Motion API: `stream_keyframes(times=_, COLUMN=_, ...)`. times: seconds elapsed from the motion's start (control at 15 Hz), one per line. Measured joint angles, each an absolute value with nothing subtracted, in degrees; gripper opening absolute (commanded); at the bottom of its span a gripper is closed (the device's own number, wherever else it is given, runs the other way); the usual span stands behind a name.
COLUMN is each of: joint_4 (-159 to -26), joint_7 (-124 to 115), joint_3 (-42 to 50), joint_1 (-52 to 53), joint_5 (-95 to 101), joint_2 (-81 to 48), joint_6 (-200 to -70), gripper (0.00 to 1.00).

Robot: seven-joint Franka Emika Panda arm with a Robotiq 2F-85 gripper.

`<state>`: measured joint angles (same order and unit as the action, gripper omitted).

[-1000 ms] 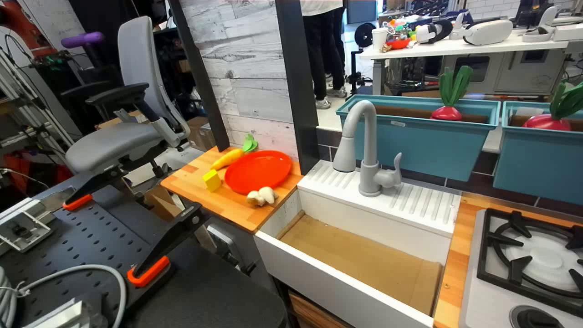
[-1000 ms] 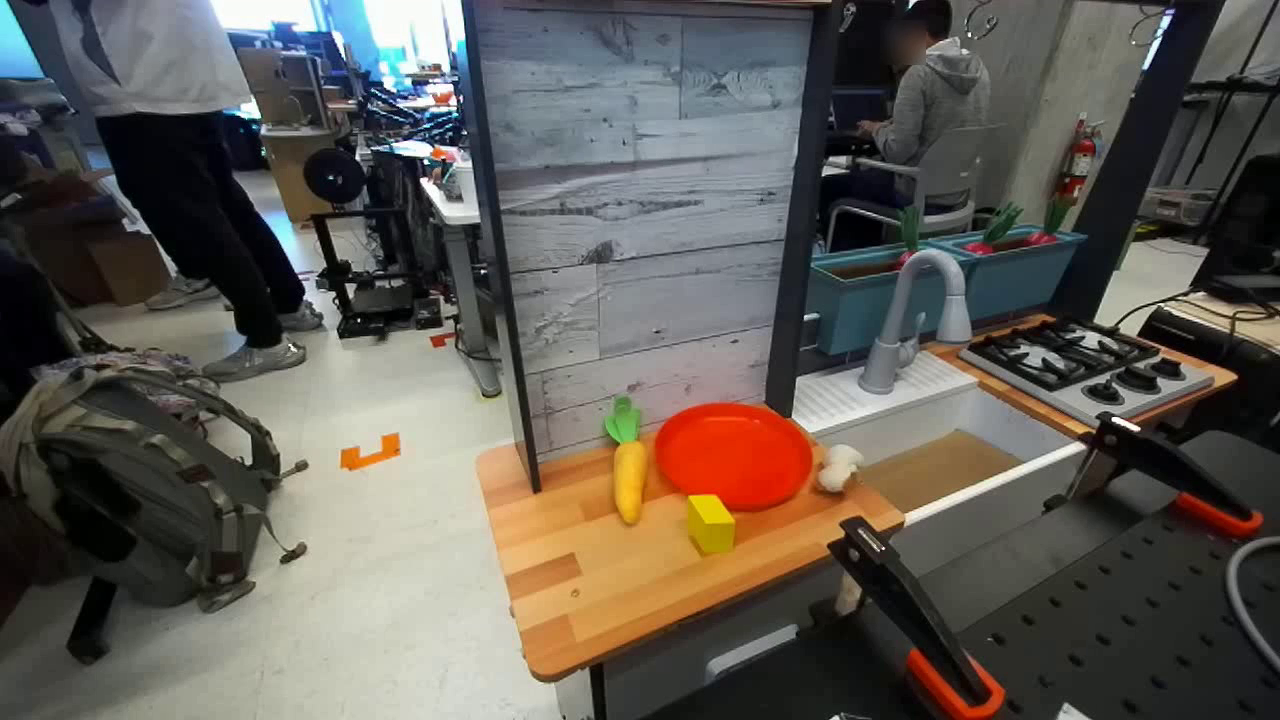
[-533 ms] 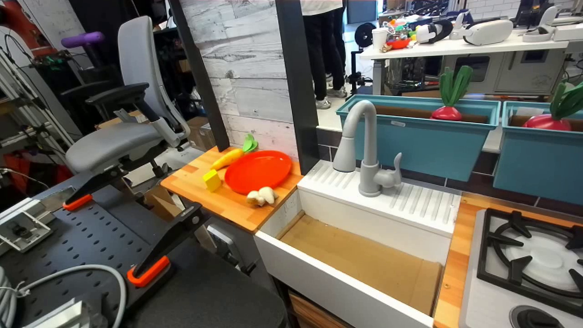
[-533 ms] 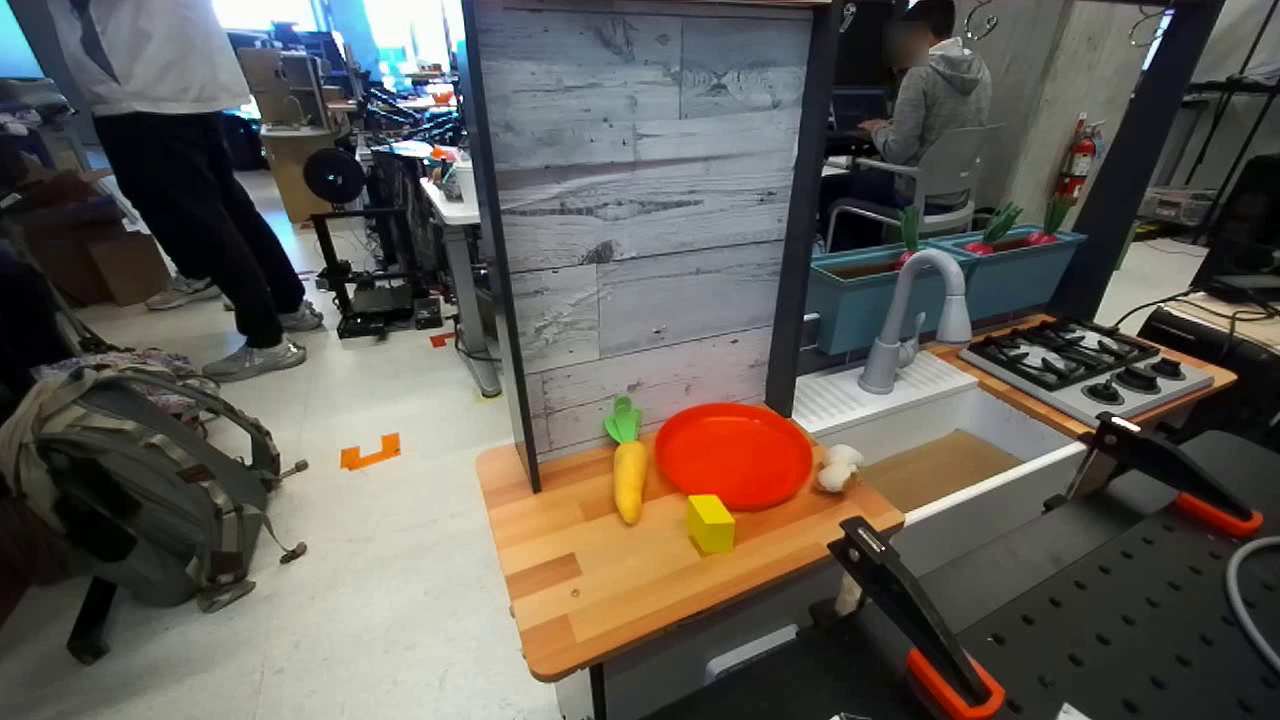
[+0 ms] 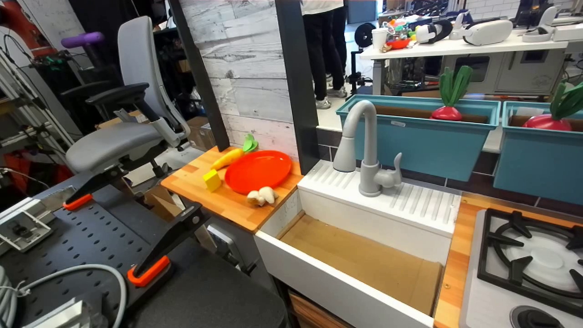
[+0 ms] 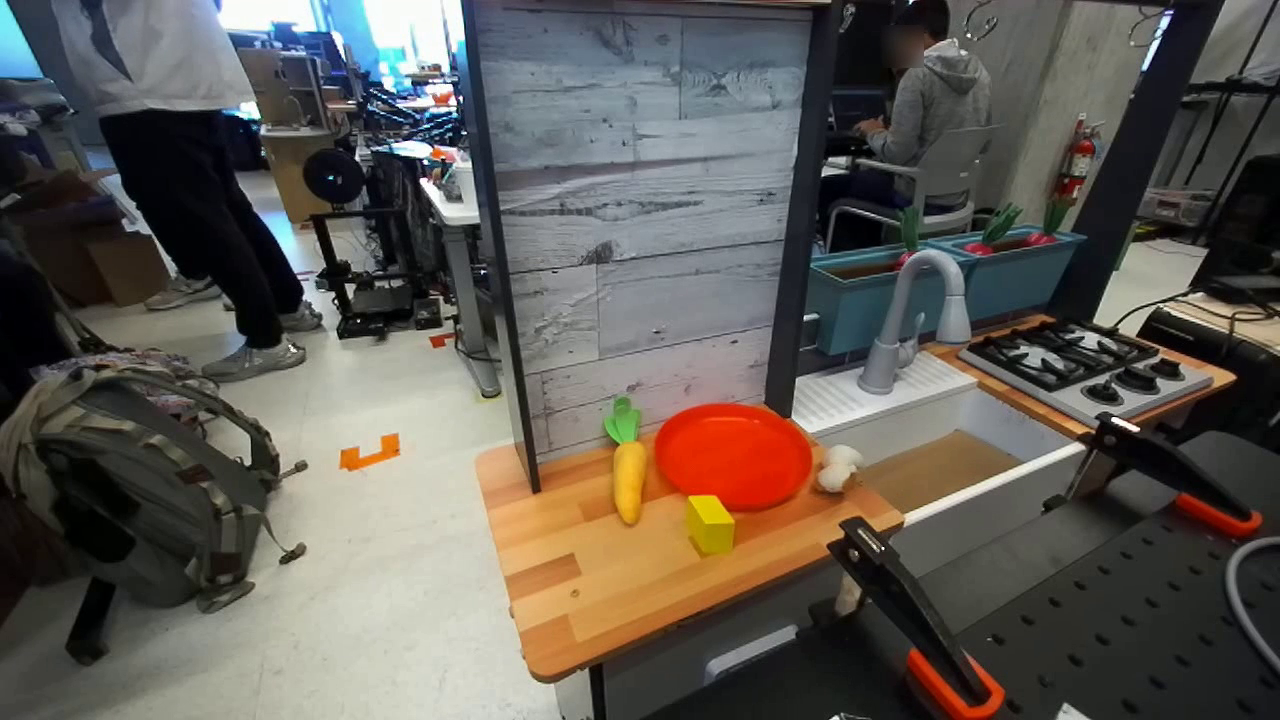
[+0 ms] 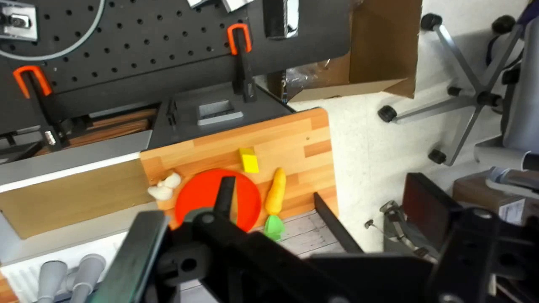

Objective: Slide the tap to the left

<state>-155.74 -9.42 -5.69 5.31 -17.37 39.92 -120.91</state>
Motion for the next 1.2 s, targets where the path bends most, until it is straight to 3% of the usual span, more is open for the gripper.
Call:
stream_keyframes(times=0.33, joint_4=-153.81, joint_7=-3.51, joint_3=2.2, joint_1=-2.56, joint_5=-11.71, joint_2=30.69, joint_6=-128.33, gripper=1.0)
stream_keyframes(times=0.73, joint_4=-141.81, joint_7=5.6, joint_3=12.75, joint_1=-8.33, joint_5=-10.7, joint_2=14.44, joint_6=-128.85, gripper=1.0)
stream_keyframes(times=1.2, joint_4=-130.38, joint_7=7.06, joint_3=15.52, joint_1=-11.45, joint_5=-11.06, joint_2=-1.7, joint_6=-133.68, gripper=1.0)
